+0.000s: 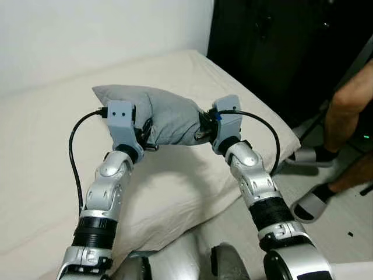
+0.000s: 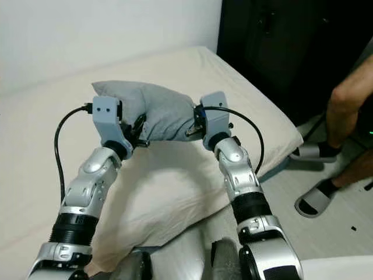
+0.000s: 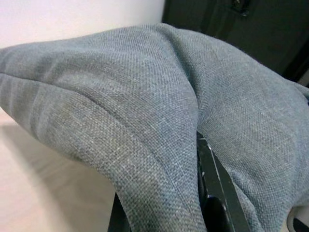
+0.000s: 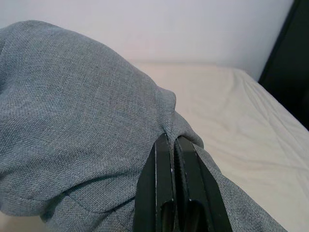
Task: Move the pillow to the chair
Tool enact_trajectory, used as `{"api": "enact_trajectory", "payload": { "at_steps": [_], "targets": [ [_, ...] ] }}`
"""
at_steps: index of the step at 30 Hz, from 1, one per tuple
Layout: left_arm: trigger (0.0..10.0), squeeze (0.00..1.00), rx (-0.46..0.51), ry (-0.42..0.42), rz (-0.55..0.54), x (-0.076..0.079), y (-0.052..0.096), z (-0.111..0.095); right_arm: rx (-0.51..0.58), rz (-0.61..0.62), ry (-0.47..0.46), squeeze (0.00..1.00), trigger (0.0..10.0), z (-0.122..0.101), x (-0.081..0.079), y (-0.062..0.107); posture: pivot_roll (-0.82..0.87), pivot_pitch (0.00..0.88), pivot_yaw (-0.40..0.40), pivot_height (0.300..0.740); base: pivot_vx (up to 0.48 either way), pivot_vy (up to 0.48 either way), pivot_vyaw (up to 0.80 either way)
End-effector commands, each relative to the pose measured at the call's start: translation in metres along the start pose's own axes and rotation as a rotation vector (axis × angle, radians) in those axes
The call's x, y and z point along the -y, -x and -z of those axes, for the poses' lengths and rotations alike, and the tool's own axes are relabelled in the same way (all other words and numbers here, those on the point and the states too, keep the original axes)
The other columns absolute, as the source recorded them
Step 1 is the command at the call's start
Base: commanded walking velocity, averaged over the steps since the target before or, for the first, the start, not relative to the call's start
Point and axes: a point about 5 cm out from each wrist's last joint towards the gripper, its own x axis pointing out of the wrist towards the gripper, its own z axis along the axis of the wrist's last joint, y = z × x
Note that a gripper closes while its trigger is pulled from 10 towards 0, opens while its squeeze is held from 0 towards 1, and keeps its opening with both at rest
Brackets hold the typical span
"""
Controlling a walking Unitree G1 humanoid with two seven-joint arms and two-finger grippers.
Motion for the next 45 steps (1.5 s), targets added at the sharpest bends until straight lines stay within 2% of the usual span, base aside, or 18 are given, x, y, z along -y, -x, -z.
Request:
{"api": "enact_trajectory", "payload": {
  "at_steps": [1, 18, 36, 45],
  "targets": [
    [10.0, 0.00, 0.039, -0.033, -0.084, -0.017, 0.003, -0.006, 0.026, 0.032, 0.001, 0.00, 10.0, -0.006, 0.009, 0.003, -0.01, 0.121, -0.012, 0.673, 0.000, 0.000, 0.00],
    [10.0, 0.00, 0.047, -0.028, -0.090, -0.020, 0.004, -0.007, 0.024, 0.026, 0.003, 0.00, 10.0, -0.007, 0.009, 0.001, -0.01, 0.126, -0.018, 0.738, 0.000, 0.000, 0.00],
    [10.0, 0.00, 0.037, -0.023, -0.104, -0.024, 0.006, -0.004, -0.010, 0.002, 0.021, 0.00, 10.0, 0.000, 0.005, 0.001, -0.01, 0.132, -0.025, 0.740, 0.000, 0.000, 0.00],
    [10.0, 0.00, 0.017, -0.040, -0.092, -0.021, 0.011, 0.004, -0.018, 0.012, 0.007, 0.00, 10.0, 0.005, 0.006, 0.005, -0.01, 0.132, -0.021, 0.740, 0.000, 0.000, 0.00]
  ]
}}
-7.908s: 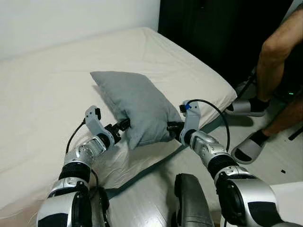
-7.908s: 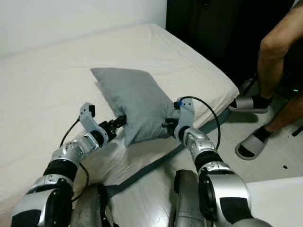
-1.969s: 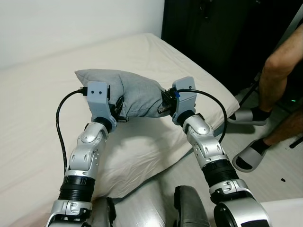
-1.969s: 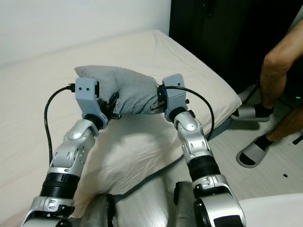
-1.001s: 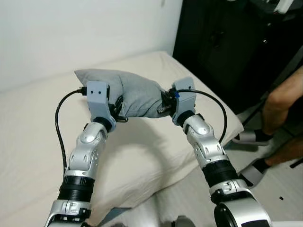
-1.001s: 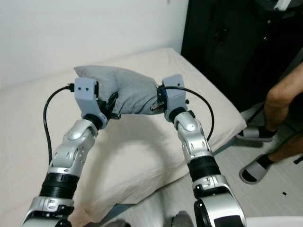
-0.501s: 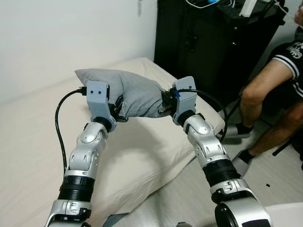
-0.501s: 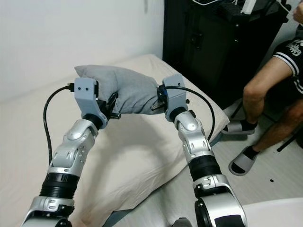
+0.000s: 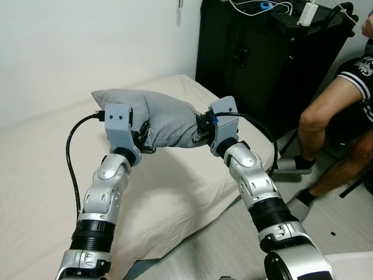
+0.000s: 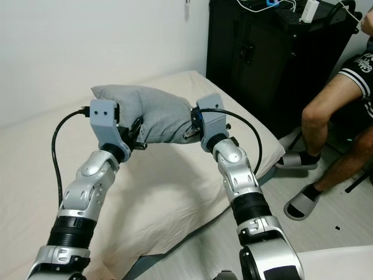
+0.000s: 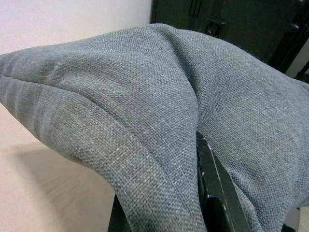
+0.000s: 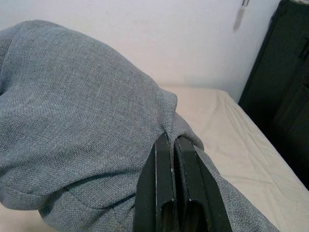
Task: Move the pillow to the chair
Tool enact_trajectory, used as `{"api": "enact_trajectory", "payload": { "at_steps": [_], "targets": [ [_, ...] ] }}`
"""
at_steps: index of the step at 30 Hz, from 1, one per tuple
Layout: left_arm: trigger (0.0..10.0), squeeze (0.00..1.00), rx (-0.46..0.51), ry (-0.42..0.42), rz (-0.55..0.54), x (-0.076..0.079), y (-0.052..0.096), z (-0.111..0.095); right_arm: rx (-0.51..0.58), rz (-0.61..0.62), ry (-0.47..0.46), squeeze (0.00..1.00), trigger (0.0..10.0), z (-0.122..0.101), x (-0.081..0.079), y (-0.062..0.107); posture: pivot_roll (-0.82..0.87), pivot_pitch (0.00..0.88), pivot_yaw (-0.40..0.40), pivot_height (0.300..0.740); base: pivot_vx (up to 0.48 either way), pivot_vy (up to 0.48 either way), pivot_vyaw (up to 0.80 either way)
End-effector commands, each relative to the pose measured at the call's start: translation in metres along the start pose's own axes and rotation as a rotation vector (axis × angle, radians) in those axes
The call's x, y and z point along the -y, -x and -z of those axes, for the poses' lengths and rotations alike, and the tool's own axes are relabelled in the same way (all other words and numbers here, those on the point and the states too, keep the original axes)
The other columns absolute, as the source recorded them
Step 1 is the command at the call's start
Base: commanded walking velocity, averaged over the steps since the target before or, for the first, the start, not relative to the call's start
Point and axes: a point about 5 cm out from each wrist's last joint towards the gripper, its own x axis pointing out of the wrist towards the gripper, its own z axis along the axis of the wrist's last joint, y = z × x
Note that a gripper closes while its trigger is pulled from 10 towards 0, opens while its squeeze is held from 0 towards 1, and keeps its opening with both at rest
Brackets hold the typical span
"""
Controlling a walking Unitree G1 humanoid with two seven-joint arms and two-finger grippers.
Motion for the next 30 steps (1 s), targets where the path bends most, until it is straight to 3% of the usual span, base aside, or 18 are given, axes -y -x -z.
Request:
{"api": "enact_trajectory", "payload": {
  "at_steps": [1, 19, 30],
  "targets": [
    [10.0, 0.00, 0.034, -0.039, -0.064, -0.014, 0.005, -0.004, 0.003, 0.050, -0.015, 0.00, 10.0, 0.001, 0.011, 0.005, -0.01, 0.132, -0.021, 0.740, 0.000, 0.000, 0.00],
    [10.0, 0.00, -0.001, -0.003, -0.084, -0.013, 0.013, 0.008, -0.032, 0.071, -0.065, 0.00, 10.0, 0.013, 0.010, 0.014, -0.01, 0.128, -0.016, 0.740, 0.000, 0.000, 0.00],
    [10.0, 0.00, -0.021, -0.039, -0.055, -0.010, 0.017, 0.014, -0.056, 0.071, -0.049, 0.00, 10.0, 0.018, 0.007, 0.017, 0.00, 0.114, -0.011, 0.740, 0.000, 0.000, 0.00]
  ]
}}
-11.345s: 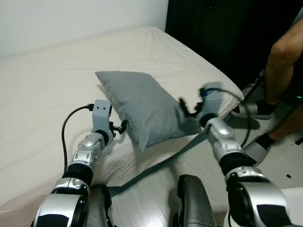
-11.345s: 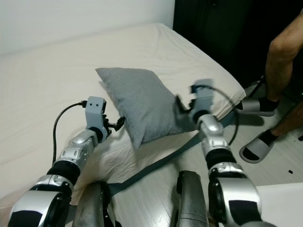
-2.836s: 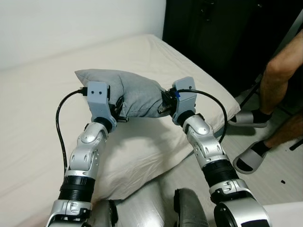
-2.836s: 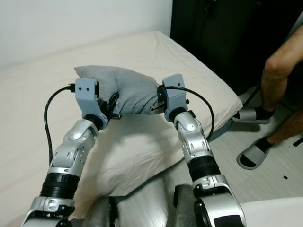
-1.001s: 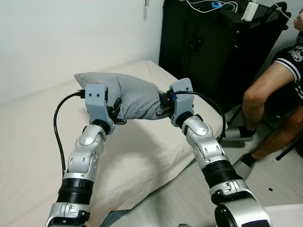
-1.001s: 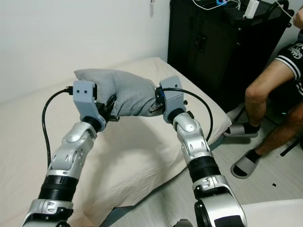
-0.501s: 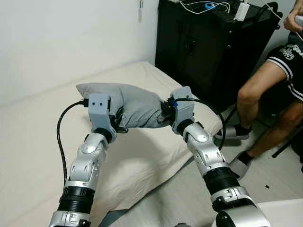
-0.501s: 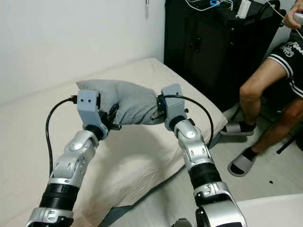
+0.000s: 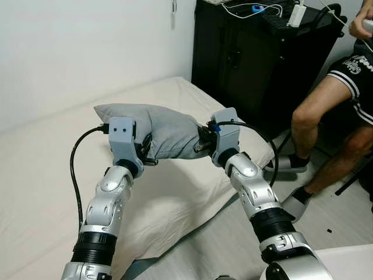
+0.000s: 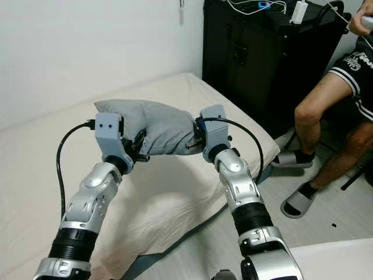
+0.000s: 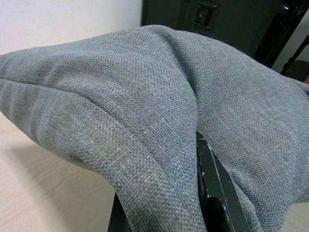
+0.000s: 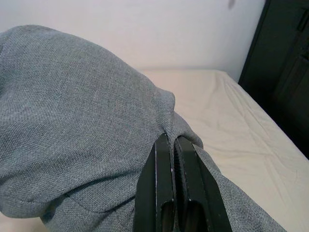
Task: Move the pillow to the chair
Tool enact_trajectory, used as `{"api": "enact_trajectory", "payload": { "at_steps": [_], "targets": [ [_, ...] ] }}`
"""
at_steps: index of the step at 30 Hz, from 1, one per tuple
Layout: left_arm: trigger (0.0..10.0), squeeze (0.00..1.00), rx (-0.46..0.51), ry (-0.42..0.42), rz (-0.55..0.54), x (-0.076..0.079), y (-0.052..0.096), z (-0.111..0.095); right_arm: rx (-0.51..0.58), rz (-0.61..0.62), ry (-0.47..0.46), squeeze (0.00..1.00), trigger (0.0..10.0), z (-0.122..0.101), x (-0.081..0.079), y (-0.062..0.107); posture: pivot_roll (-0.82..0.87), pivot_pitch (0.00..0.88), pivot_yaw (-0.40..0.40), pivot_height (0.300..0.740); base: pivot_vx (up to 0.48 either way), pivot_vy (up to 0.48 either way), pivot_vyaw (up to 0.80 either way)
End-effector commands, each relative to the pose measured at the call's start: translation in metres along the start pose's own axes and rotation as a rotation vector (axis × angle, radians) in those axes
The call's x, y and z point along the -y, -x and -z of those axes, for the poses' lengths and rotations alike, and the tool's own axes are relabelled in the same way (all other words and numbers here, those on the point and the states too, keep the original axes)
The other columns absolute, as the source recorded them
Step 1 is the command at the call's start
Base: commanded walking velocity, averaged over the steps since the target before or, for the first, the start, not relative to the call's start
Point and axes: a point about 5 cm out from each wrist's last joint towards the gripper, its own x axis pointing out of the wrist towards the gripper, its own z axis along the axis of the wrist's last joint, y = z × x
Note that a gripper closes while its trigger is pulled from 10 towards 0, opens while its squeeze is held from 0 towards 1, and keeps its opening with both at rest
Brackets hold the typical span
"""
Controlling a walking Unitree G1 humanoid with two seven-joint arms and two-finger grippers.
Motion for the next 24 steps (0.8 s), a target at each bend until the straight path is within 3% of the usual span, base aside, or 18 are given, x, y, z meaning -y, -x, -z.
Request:
{"api": "enact_trajectory", "payload": {
  "at_steps": [1, 3, 5, 8, 14, 24],
  "targets": [
    [10.0, 0.00, 0.032, -0.036, -0.052, -0.014, 0.011, -0.004, 0.034, 0.043, 0.019, 0.00, 10.0, -0.003, 0.006, 0.010, 0.00, 0.105, -0.009, 0.740, 0.000, 0.000, 0.00],
    [10.0, 0.00, 0.032, -0.036, -0.052, -0.014, 0.011, -0.004, 0.034, 0.043, 0.019, 0.00, 10.0, -0.003, 0.006, 0.010, 0.00, 0.105, -0.009, 0.740, 0.000, 0.000, 0.00],
    [10.0, 0.00, 0.075, -0.004, -0.034, -0.013, 0.024, -0.008, 0.077, 0.031, 0.007, 0.00, 10.0, -0.010, 0.002, 0.024, 0.00, 0.099, -0.009, 0.740, 0.000, 0.000, 0.00],
    [10.0, 0.00, 0.087, 0.005, -0.025, -0.012, 0.028, -0.009, 0.082, 0.034, -0.004, 0.00, 10.0, -0.011, 0.002, 0.030, 0.00, 0.091, -0.008, 0.740, 0.000, 0.000, 0.00],
    [10.0, 0.00, 0.044, -0.042, -0.022, -0.007, 0.022, 0.001, 0.045, 0.087, -0.032, 0.00, 10.0, 0.002, 0.006, 0.031, 0.00, 0.073, 0.000, 0.740, 0.000, 0.000, 0.00],
    [10.0, 0.00, 0.040, -0.046, -0.036, -0.008, 0.023, 0.000, 0.030, 0.090, -0.031, 0.00, 10.0, 0.001, 0.007, 0.030, 0.00, 0.079, -0.003, 0.740, 0.000, 0.000, 0.00]
  ]
}}
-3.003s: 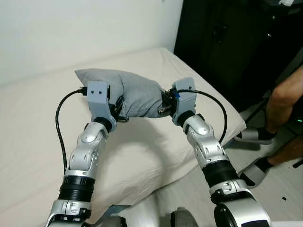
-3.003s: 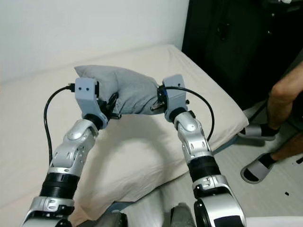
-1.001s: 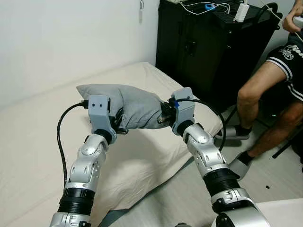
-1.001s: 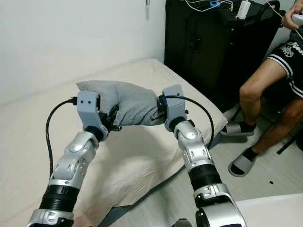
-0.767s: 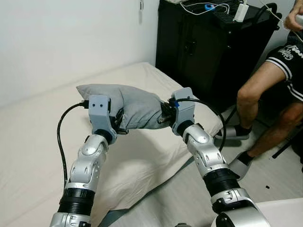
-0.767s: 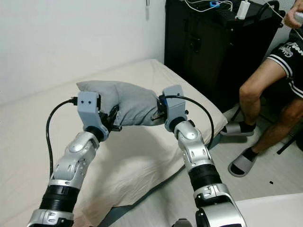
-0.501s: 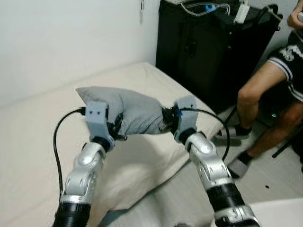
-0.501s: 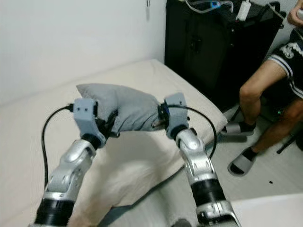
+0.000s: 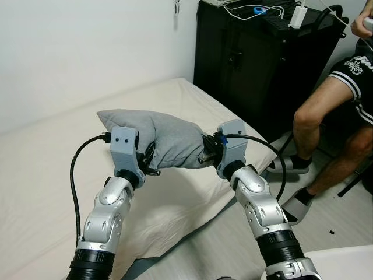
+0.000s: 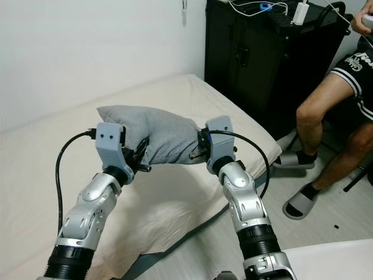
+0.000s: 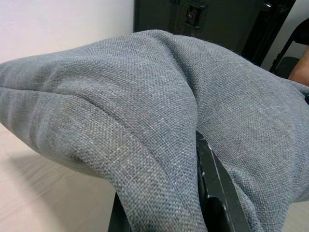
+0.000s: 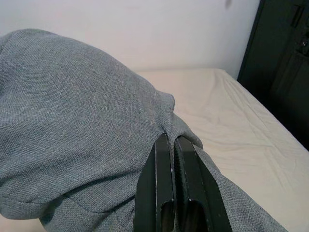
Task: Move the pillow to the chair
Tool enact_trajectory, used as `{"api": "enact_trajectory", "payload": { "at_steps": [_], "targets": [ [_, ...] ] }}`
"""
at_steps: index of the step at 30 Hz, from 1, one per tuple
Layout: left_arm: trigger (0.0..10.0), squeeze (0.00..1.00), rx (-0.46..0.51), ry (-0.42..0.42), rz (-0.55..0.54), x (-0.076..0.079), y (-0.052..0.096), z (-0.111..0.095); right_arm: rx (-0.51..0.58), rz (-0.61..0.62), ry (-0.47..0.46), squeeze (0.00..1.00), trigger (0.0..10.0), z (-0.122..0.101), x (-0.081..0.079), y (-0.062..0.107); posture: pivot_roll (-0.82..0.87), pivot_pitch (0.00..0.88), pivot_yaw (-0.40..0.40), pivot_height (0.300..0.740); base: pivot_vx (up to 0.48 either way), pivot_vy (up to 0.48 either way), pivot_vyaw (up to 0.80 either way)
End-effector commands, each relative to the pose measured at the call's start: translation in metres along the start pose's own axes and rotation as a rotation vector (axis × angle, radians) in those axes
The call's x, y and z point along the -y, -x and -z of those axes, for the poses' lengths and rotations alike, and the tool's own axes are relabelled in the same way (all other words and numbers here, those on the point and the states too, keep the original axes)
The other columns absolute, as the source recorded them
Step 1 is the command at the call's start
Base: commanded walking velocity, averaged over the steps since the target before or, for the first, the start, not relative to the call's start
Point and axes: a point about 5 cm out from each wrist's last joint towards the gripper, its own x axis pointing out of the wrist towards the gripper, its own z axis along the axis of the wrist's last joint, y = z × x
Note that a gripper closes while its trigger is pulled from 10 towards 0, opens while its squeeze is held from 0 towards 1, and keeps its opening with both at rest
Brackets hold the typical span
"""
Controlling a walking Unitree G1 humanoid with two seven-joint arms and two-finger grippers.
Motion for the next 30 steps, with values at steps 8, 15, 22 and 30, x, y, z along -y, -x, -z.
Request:
{"api": "enact_trajectory", "payload": {
  "at_steps": [8, 15, 22, 30],
  "targets": [
    [10.0, 0.00, 0.020, -0.027, -0.084, -0.0144, 0.0052, -0.0054, 0.014, 0.069, -0.005, 0.00, 10.0, -0.0064, 0.0125, 0.0049, 0.00, 0.088, -0.003, 0.740, 0.000, 0.000, 0.00],
    [10.0, 0.00, 0.019, -0.025, -0.079, -0.0128, 0.0036, -0.0058, 0.014, 0.072, -0.012, 0.00, 10.0, -0.0061, 0.0123, 0.0046, 0.00, 0.091, -0.001, 0.740, 0.000, 0.000, 0.00],
    [10.0, 0.00, 0.023, -0.019, -0.075, -0.0113, 0.0036, -0.0062, 0.012, 0.075, -0.011, 0.00, 10.0, -0.0062, 0.0124, 0.0042, 0.00, 0.095, -0.002, 0.740, 0.000, 0.000, 0.00],
    [10.0, 0.00, 0.022, -0.023, -0.077, -0.0115, 0.0037, -0.0067, 0.010, 0.073, -0.010, 0.00, 10.0, -0.0065, 0.0126, 0.0038, 0.00, 0.097, 0.000, 0.740, 0.000, 0.000, 0.00]
  ]
}}
